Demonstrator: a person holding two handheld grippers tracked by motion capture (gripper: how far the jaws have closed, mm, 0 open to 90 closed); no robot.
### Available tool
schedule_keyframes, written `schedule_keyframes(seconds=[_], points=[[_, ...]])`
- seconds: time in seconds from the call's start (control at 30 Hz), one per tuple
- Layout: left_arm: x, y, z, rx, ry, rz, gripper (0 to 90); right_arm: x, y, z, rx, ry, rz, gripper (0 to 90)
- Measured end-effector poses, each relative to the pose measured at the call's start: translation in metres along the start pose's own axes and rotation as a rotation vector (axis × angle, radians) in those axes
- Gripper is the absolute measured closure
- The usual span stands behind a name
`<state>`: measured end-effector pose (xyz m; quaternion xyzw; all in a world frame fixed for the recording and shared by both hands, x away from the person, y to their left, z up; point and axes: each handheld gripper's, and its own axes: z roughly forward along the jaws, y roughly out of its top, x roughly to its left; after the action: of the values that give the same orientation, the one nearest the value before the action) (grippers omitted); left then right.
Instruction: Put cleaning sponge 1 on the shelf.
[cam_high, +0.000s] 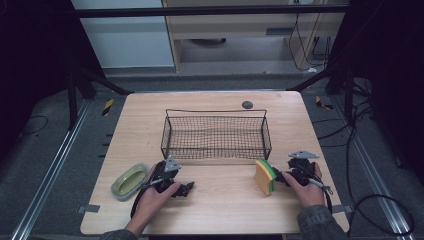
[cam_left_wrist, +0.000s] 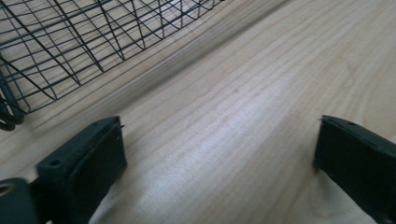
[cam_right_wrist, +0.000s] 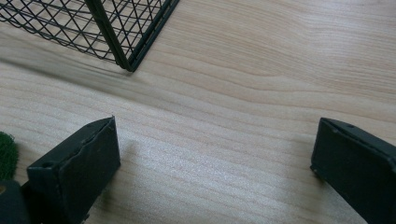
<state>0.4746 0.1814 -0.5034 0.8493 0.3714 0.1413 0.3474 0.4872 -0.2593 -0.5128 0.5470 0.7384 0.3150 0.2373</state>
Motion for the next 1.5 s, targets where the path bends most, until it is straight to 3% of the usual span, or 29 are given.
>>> schedule_keyframes(seconds=[0.13, 0.2, 0.23, 0.27, 0.33, 0.4, 0.5, 0.6, 0.7, 0.73, 0.97, 1.1, 1.13, 1.17, 1.2, 1.33, 1.5], points=[[0.0, 0.007, -0.013, -0.049, 0.005, -0.002, 4.8, 0.0, 0.0, 0.0, -0.001, -0.004, 0.001, 1.3], [0.0, 0.012, -0.023, -0.102, -0.016, -0.008, 5.9, 0.0, 0.0, 0.0, 0.0, -0.003, 0.003, 1.3], [0.0, 0.012, -0.023, -0.102, -0.016, -0.008, 6.2, 0.0, 0.0, 0.0, 0.0, -0.003, 0.003, 1.3], [0.0, 0.017, -0.032, -0.15, -0.024, -0.018, 6.7, 0.001, 0.0, 0.0, -0.001, -0.005, 0.004, 1.3], [-0.001, 0.022, -0.039, -0.159, -0.004, -0.015, 6.8, 0.001, 0.0, 0.0, -0.001, -0.006, 0.005, 1.3], [0.0, 0.029, -0.049, -0.123, 0.062, 0.025, 6.9, 0.001, 0.0, 0.0, 0.0, -0.006, 0.006, 1.3], [0.003, 0.032, -0.056, -0.119, 0.075, 0.028, 6.9, 0.0, 0.0, 0.0, 0.0, -0.005, 0.004, 1.0], [0.014, 0.038, -0.079, -0.105, 0.121, 0.038, 6.9, 0.0, 0.0, 0.001, -0.002, -0.003, 0.009, 1.2], [0.021, 0.04, -0.092, -0.094, 0.132, 0.038, 7.0, 0.0, 0.0, 0.0, -0.001, -0.002, 0.01, 1.3], [0.028, 0.04, -0.104, -0.072, 0.16, 0.049, 7.0, 0.0, 0.0, 0.0, -0.001, -0.002, 0.009, 1.3], [0.046, 0.043, -0.137, 0.022, 0.214, 0.117, 3.9, 0.0, 0.0, 0.0, -0.001, -0.007, 0.003, 1.2], [0.058, 0.045, -0.145, 0.048, 0.232, 0.125, 5.0, 0.0, 0.0, 0.0, -0.001, -0.005, 0.005, 1.2], [0.061, 0.045, -0.147, 0.086, 0.243, 0.151, 5.0, 0.0, 0.0, 0.0, -0.001, -0.007, 0.005, 1.3], [0.061, 0.045, -0.147, 0.086, 0.243, 0.151, 5.1, 0.0, 0.0, 0.0, -0.001, -0.007, 0.005, 1.3], [0.063, 0.044, -0.146, 0.133, 0.222, 0.171, 5.2, 0.001, 0.0, 0.0, -0.001, -0.007, 0.009, 1.2], [0.065, 0.037, -0.143, 0.121, 0.218, 0.16, 6.1, 0.001, -0.001, -0.001, -0.002, -0.003, 0.005, 1.2], [0.07, 0.027, -0.143, 0.178, 0.225, 0.158, 7.7, 0.001, -0.003, -0.003, -0.003, 0.002, -0.005, 1.2]])
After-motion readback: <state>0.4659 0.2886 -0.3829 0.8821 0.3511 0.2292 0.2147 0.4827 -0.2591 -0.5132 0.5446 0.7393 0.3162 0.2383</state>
